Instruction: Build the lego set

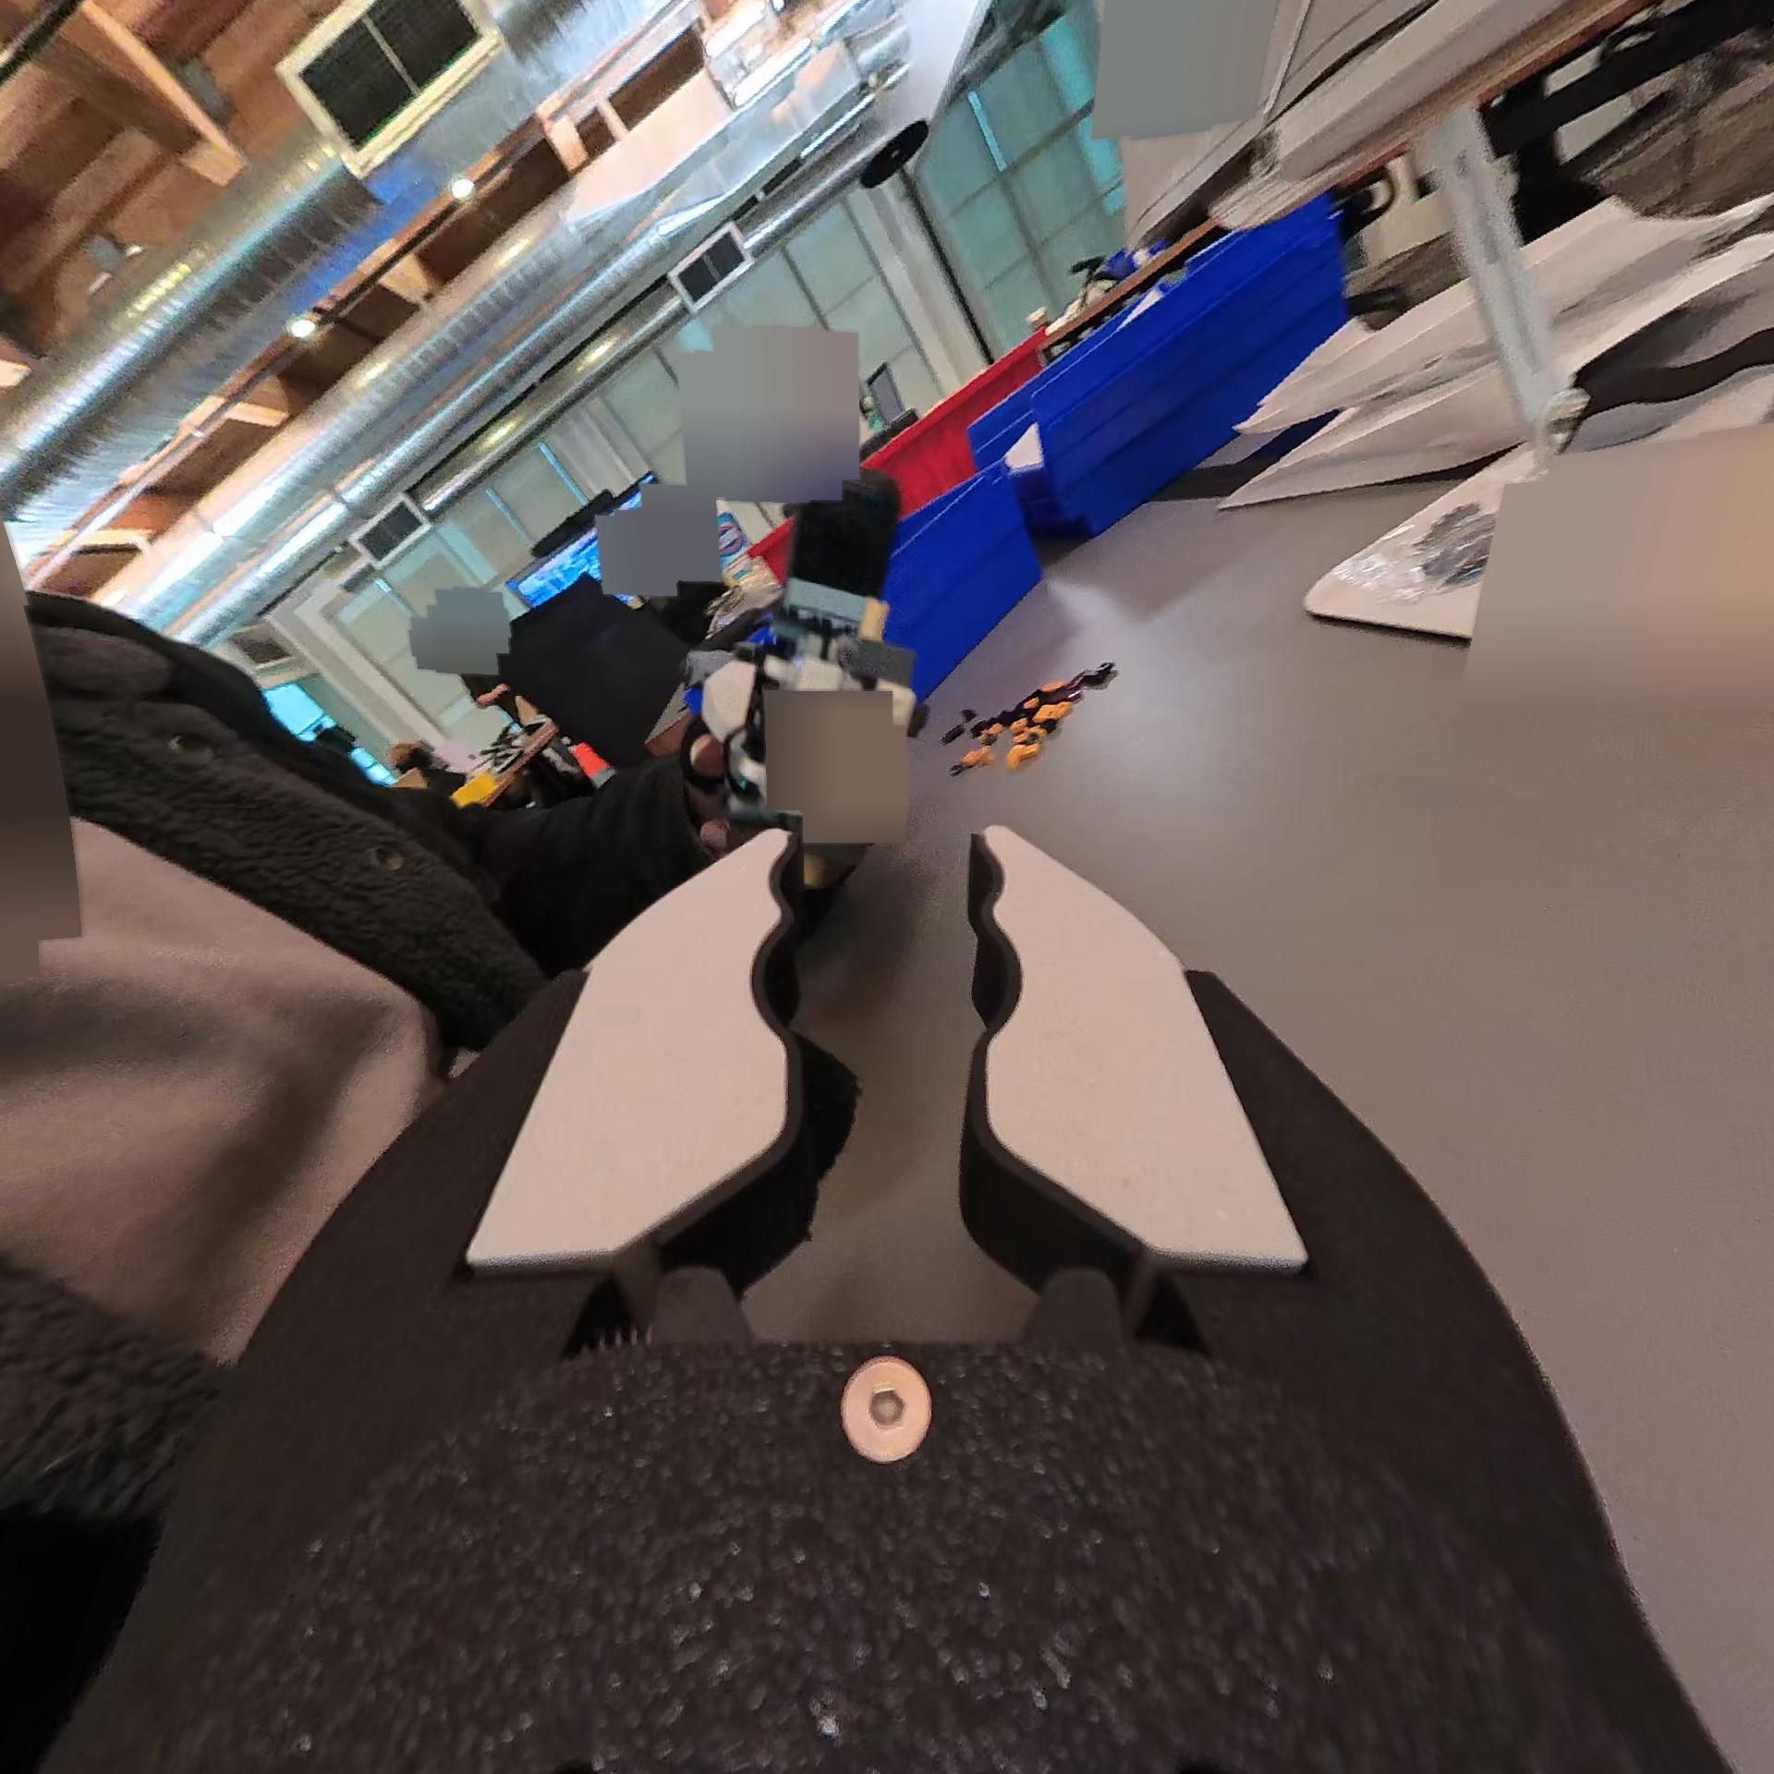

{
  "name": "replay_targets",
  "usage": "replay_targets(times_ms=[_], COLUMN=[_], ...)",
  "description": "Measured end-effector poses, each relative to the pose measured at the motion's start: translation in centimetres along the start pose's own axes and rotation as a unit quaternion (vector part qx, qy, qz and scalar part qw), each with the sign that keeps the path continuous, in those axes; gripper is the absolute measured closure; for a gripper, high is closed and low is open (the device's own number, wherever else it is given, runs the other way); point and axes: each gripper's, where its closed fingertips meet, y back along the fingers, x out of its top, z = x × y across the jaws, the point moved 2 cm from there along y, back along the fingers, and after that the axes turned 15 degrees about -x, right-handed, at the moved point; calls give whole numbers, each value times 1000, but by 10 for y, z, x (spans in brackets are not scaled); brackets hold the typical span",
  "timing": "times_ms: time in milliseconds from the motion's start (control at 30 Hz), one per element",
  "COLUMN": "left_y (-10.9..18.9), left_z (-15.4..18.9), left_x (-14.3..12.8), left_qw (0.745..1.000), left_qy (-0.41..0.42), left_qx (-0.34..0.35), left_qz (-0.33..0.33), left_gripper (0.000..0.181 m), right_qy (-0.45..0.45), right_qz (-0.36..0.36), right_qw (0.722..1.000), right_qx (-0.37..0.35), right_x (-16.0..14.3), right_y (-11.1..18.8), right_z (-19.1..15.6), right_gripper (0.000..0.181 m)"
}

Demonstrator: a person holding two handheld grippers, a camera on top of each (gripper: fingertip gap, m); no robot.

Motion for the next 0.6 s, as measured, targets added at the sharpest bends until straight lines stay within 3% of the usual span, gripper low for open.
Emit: replay_targets(times_ms=[33,100,167,300,367,433,500,567,600], left_y=[1,3,6,7,10,11,11,13,15], left_z=[-6,-17,-28,-35,-39,-42,-42,-41,-40], left_x=[-2,-9,-12,-9,-9,-11,-13,-12,-9], left_qw=[998,977,926,777,686,615,590,598,615], left_qy=[-36,-128,-225,-396,-464,-512,-530,-526,-516], left_qx=[37,124,210,301,321,322,318,323,332], left_qz=[-30,-119,-220,-386,-458,-505,-519,-510,-495], left_gripper=[164,163,164,164,164,164,164,164,164], right_qy=[3,8,3,-11,-9,-4,-1,2,3], right_qz=[5,13,19,23,22,17,13,10,8], right_qw=[1000,999,999,998,998,998,998,998,998], right_qx=[-12,-34,-44,-48,-51,-53,-54,-54,-55], right_x=[1,3,4,5,4,3,1,1,0], right_y=[1,4,6,7,7,6,5,5,4], right_z=[3,9,13,16,16,15,14,14,14], right_gripper=[149,150,150,150,150,150,150,150,150])
